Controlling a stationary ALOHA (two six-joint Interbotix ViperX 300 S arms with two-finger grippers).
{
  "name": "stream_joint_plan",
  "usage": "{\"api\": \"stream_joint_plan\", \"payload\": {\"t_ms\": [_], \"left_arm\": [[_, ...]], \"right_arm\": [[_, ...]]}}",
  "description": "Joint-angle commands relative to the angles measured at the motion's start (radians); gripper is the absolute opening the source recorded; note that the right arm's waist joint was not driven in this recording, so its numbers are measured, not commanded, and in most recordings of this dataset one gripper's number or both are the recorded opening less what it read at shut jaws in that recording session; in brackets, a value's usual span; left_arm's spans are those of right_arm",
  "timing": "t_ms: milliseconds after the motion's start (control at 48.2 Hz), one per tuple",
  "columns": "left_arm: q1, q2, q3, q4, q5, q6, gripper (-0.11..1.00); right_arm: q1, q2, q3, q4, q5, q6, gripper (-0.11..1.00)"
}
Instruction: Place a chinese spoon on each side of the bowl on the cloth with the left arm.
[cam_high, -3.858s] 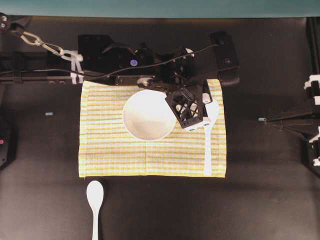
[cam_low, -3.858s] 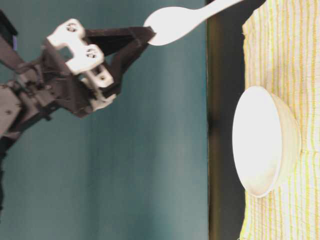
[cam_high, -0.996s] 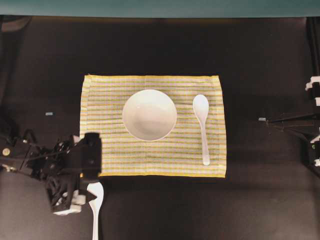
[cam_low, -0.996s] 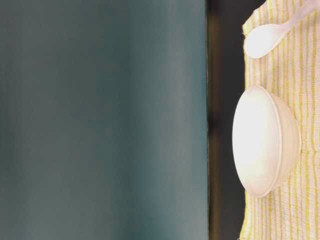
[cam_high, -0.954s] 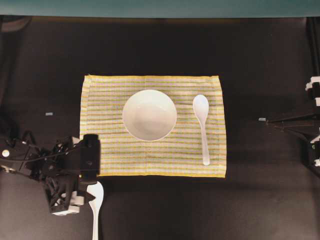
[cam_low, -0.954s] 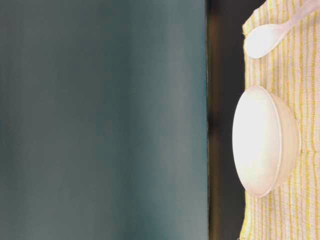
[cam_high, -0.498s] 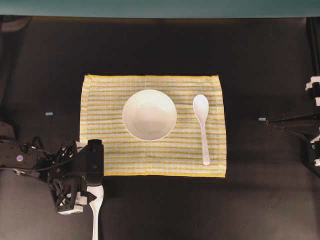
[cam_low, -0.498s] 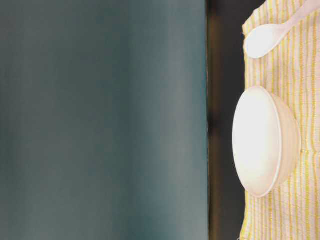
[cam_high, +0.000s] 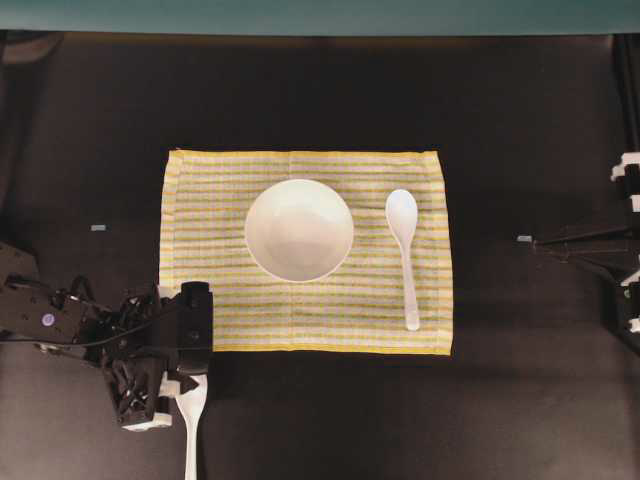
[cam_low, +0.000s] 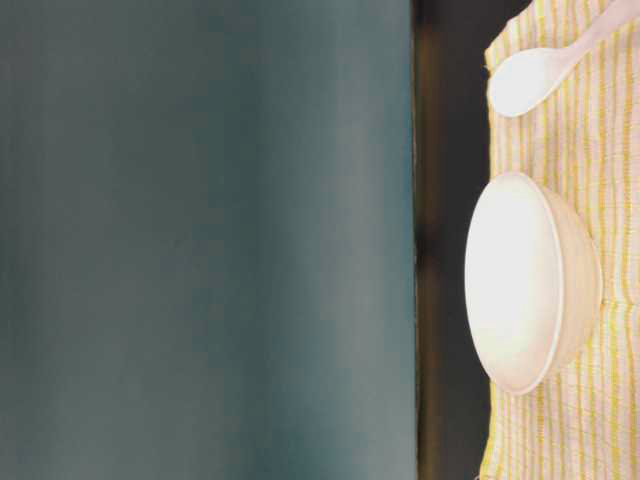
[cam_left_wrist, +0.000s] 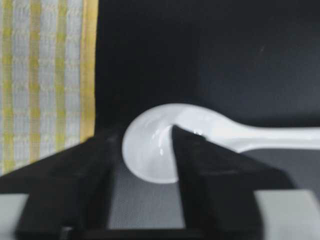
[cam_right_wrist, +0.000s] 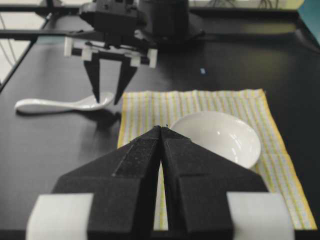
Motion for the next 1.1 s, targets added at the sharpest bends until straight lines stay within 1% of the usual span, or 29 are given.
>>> {"api": "stream_joint_plan", "payload": {"t_ms": [0,83,124,207,270,332,394,456,539,602,685,767,788,892,975,1079], "left_arm": [[0.002,-0.008,-0.025,0.003,-0.006,0.003,0.33],[0.002,-0.02,-0.032,0.005,-0.006,0.005,0.15],[0.002,-0.026,-0.037,0.005,-0.002,0.005,0.09],[0.003,-0.046,-0.049,0.003,0.015,0.005,0.08],[0.006,-0.067,-0.072,0.005,0.06,0.005,0.08],[0.012,-0.107,-0.115,0.003,0.16,0.017,0.08],[0.023,-0.149,-0.155,0.005,0.27,0.048,0.07],[0.04,-0.192,-0.196,0.005,0.377,0.104,0.07],[0.069,-0.242,-0.252,0.005,0.497,0.198,0.07],[0.103,-0.272,-0.293,0.005,0.571,0.267,0.07],[0.156,-0.295,-0.33,0.005,0.624,0.344,0.07],[0.216,-0.301,-0.348,0.005,0.647,0.419,0.07],[0.239,-0.301,-0.35,0.005,0.653,0.453,0.07],[0.304,-0.298,-0.348,0.005,0.655,0.569,0.07],[0.347,-0.298,-0.353,0.005,0.646,0.624,0.07],[0.397,-0.293,-0.345,0.005,0.595,0.653,0.07]], "right_arm": [[0.0,0.005,-0.006,0.002,-0.006,0.005,-0.01],[0.0,0.005,-0.006,0.002,-0.005,0.005,-0.01],[0.0,0.005,-0.006,0.002,-0.005,0.005,-0.01],[0.0,0.005,-0.006,0.002,-0.005,0.005,-0.01],[0.002,0.005,-0.006,0.002,-0.005,0.005,-0.01],[0.0,0.005,-0.006,0.002,-0.006,0.005,-0.01],[0.0,0.005,-0.006,0.002,-0.009,0.005,-0.01],[0.0,0.005,-0.006,0.0,-0.008,0.005,-0.01],[0.0,0.005,-0.006,0.002,-0.009,0.005,-0.01],[0.0,0.005,-0.006,0.002,-0.009,0.005,-0.01],[0.0,0.005,-0.006,0.002,-0.009,0.005,-0.01],[0.0,0.005,-0.006,0.002,-0.009,0.005,-0.01],[0.0,0.005,-0.006,0.002,-0.009,0.005,-0.01],[0.0,0.005,-0.006,0.002,-0.008,0.005,-0.01],[0.0,0.005,-0.006,0.002,-0.006,0.005,-0.01],[0.0,0.005,-0.006,0.003,-0.005,0.005,-0.01]]}}
